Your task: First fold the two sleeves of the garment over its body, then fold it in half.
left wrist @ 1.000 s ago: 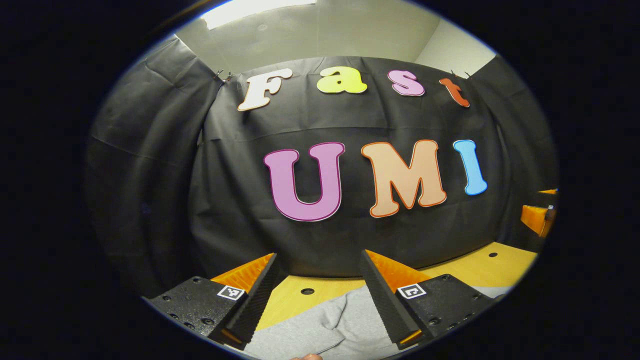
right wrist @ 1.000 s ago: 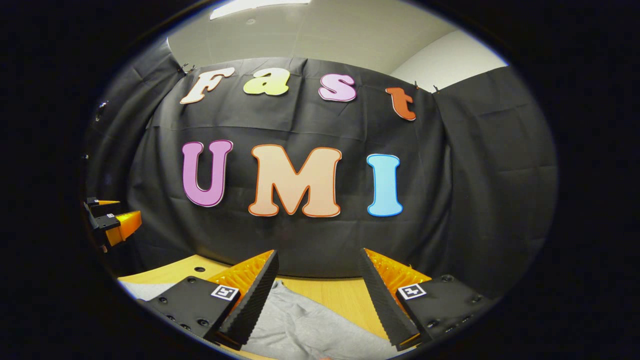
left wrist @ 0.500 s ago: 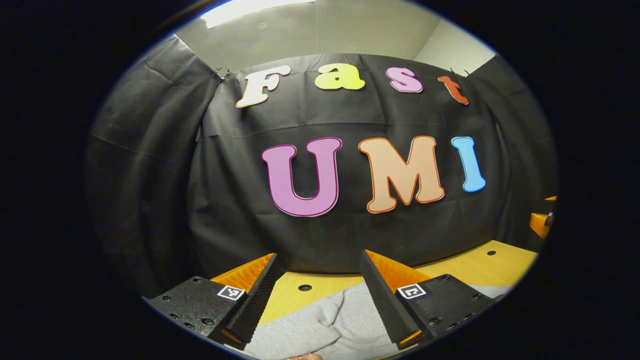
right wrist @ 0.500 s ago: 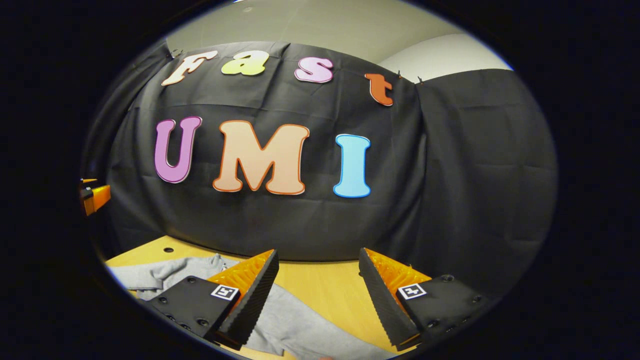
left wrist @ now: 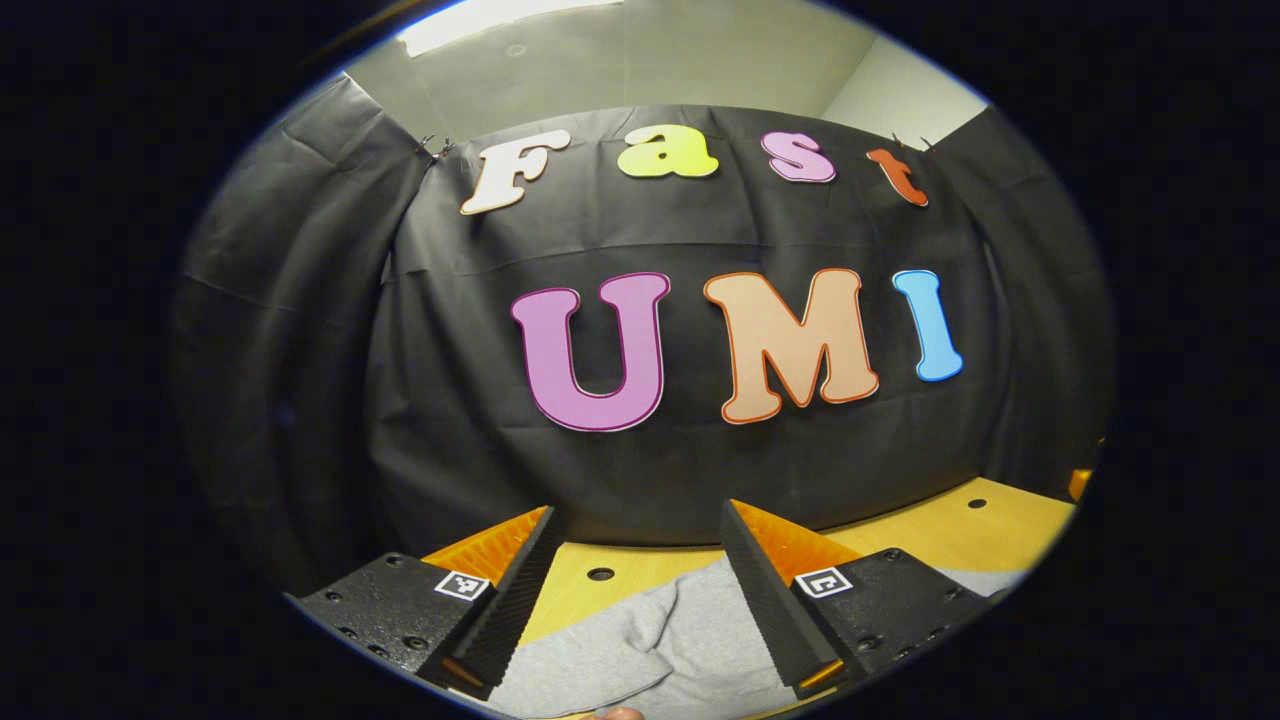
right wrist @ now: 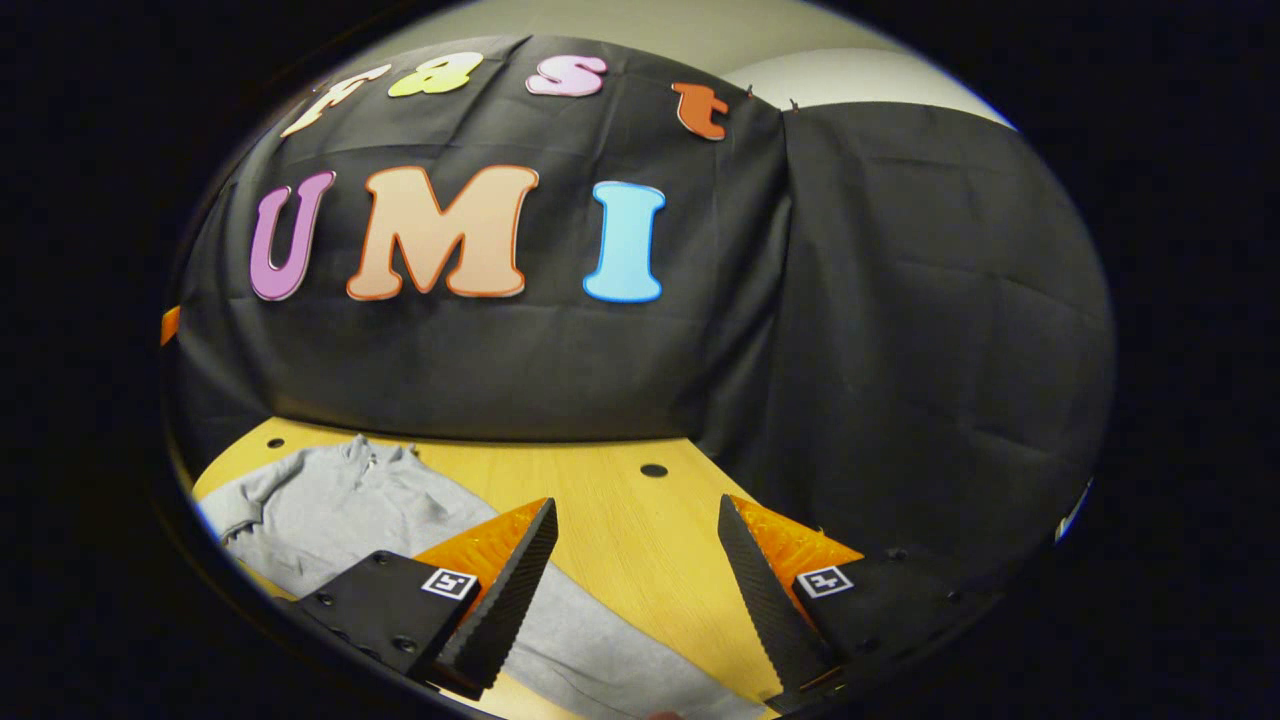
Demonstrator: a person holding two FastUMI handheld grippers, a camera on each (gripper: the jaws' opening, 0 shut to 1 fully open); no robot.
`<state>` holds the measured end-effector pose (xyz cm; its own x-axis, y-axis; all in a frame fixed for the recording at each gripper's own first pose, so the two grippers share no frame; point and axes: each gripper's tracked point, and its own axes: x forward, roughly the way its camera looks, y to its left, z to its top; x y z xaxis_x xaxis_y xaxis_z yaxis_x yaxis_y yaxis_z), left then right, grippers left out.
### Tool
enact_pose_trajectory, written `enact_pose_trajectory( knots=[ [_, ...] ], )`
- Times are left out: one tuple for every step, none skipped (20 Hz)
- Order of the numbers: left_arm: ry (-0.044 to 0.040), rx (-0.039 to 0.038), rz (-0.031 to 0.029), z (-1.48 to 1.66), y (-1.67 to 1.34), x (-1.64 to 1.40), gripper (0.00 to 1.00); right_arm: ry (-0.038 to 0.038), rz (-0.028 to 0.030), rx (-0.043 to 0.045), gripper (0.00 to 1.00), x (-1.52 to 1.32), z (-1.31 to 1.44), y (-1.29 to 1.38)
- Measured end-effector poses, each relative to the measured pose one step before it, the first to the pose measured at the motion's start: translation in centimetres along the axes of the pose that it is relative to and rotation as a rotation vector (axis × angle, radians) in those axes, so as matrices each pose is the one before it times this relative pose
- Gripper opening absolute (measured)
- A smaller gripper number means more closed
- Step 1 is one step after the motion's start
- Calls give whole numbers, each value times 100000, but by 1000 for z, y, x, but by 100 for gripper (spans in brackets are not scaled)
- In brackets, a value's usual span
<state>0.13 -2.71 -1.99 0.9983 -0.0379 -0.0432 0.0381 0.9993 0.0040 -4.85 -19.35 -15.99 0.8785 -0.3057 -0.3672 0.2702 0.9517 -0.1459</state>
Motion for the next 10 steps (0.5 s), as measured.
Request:
enact_pose_trajectory(
  knots=[
    [315,-157,-769,-203,-326,133,94,3102,-359,-238,100,38,-1087,-321],
    [455,-221,-743,-88,-306,10,94,2999,-228,-456,100,216,-1500,-294],
    [212,-74,-435,-107,-136,32,94,2962,-138,-697,100,115,-1279,-235],
    [-54,68,-242,27,-112,-19,94,2990,-589,-685,100,8,-1339,-352],
    [54,120,-162,-128,-128,51,94,2652,-1122,-645,100,108,-1106,-420],
    [247,-129,-388,-122,-184,80,94,2793,-724,-256,100,20,-1270,-523],
    [508,-401,-569,-195,-164,90,94,2515,-453,-177,100,47,-1074,-317],
    [508,-310,-259,-142,-120,70,94,2657,-388,-399,100,139,-1256,-252],
    [388,2,-129,-141,-145,112,94,2763,-179,-583,100,146,-1090,-264],
    [104,53,-302,-1,-168,129,94,2887,-378,-541,100,28,-1302,-252]
  ],
)
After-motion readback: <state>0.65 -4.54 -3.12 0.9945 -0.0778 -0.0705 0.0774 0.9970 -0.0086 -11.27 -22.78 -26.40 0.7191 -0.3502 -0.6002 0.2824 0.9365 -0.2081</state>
